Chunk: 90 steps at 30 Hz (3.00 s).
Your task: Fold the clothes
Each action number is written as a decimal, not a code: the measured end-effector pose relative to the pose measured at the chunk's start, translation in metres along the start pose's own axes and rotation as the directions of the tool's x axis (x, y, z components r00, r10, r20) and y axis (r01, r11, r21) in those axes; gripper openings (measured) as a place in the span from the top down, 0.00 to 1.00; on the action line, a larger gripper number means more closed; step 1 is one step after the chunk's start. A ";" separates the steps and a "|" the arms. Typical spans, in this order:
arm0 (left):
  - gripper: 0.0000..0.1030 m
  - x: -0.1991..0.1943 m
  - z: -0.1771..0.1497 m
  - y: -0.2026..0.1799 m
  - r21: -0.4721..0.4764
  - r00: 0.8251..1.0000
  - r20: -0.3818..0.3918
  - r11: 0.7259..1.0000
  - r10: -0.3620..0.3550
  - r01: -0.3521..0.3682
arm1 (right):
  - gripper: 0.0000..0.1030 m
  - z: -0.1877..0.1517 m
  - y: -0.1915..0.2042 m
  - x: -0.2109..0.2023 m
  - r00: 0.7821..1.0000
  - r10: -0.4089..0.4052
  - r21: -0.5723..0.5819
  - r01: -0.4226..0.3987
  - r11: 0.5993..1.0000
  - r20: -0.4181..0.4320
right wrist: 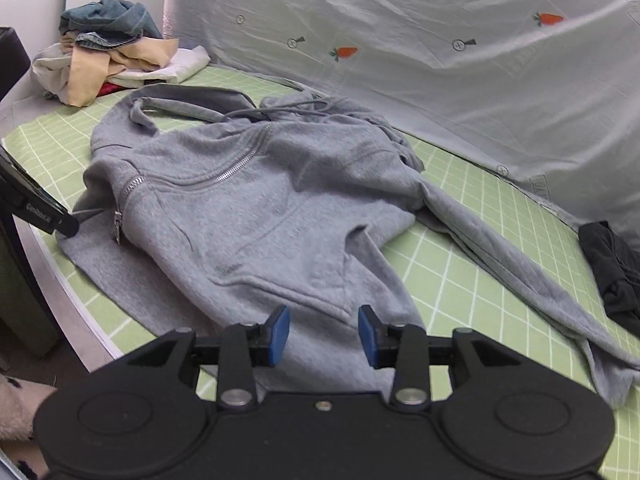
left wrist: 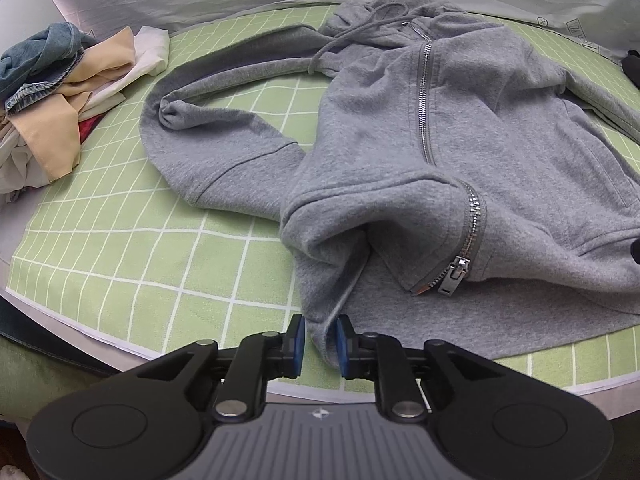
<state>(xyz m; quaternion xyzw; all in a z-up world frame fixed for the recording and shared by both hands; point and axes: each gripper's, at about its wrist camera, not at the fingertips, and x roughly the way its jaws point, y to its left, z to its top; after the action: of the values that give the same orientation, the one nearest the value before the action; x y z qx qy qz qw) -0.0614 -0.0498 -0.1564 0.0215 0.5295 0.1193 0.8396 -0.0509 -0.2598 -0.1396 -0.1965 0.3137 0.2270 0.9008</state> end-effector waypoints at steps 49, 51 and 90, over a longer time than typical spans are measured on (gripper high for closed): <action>0.93 0.001 -0.005 0.021 -0.067 0.999 -0.025 0.997 -0.027 0.026 | 0.55 0.027 -0.012 0.059 0.992 -0.088 0.197 0.105 0.975 -0.090; 0.93 0.001 -0.005 0.021 -0.064 0.999 -0.025 0.998 -0.027 0.026 | 0.69 0.026 -0.013 0.066 0.992 -0.052 0.212 0.075 0.975 -0.113; 0.93 0.006 0.016 0.016 -0.075 0.985 -0.039 0.983 -0.170 0.167 | 0.90 -0.039 -0.092 0.010 0.980 0.046 0.601 0.080 0.795 -0.191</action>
<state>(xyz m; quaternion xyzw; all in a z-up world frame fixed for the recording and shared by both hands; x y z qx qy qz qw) -0.0475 -0.0320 -0.1518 -0.0562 0.5438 0.0673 0.8346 -0.0134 -0.3519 -0.1552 0.0781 0.4551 0.0862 0.8828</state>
